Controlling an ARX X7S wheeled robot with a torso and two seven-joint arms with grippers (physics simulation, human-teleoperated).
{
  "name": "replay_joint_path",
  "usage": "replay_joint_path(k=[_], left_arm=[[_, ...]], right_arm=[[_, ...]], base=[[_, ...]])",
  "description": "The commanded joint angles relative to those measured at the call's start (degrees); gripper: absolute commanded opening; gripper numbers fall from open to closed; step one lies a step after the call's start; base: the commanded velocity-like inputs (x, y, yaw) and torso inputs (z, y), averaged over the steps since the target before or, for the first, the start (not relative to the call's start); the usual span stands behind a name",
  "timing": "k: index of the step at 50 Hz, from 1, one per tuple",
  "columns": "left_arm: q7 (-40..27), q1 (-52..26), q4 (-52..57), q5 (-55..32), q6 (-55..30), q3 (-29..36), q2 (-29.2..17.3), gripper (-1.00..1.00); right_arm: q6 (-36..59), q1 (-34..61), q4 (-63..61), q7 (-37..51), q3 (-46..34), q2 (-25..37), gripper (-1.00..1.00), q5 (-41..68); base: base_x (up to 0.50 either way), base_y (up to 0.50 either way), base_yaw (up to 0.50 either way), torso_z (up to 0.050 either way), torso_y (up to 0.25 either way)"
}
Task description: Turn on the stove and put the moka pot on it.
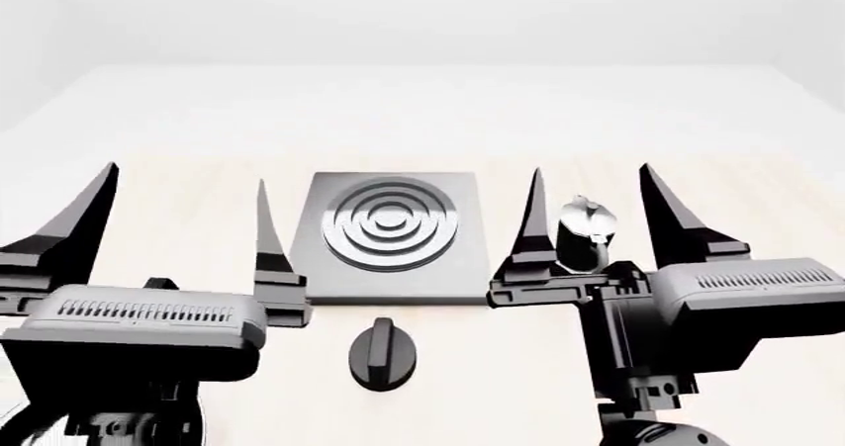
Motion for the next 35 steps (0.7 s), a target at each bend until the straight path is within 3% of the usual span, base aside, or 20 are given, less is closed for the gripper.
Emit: replay_joint_path(k=[1, 22, 35], left_arm=[[3.11, -3.44, -7.13, -6.02, -4.69, -2.26, 1.27, 1.00], [8.14, -5.43, -30.71, -17.88, -0.69, -6.26, 1.06, 1.00], [9.35, -5.75, -33.75, -22.28, -4.01, -6.73, 1.11, 1.00]], right_arm=[[-2.85, -1.31, 1.06, -0.07, -0.46, 0.28, 1.00, 0.00], [0.41, 0.61, -0.55, 1.15, -0.95, 0.67, 1.00, 1.29], [-1.18, -0.14, 0.28, 1.38, -1.48, 0.99, 1.00, 1.18]], base=[[0.00, 0.00, 0.00, 0.000, 0.000], [0.00, 0.00, 0.00, 0.000, 0.000], [0.00, 0.00, 0.00, 0.000, 0.000]])
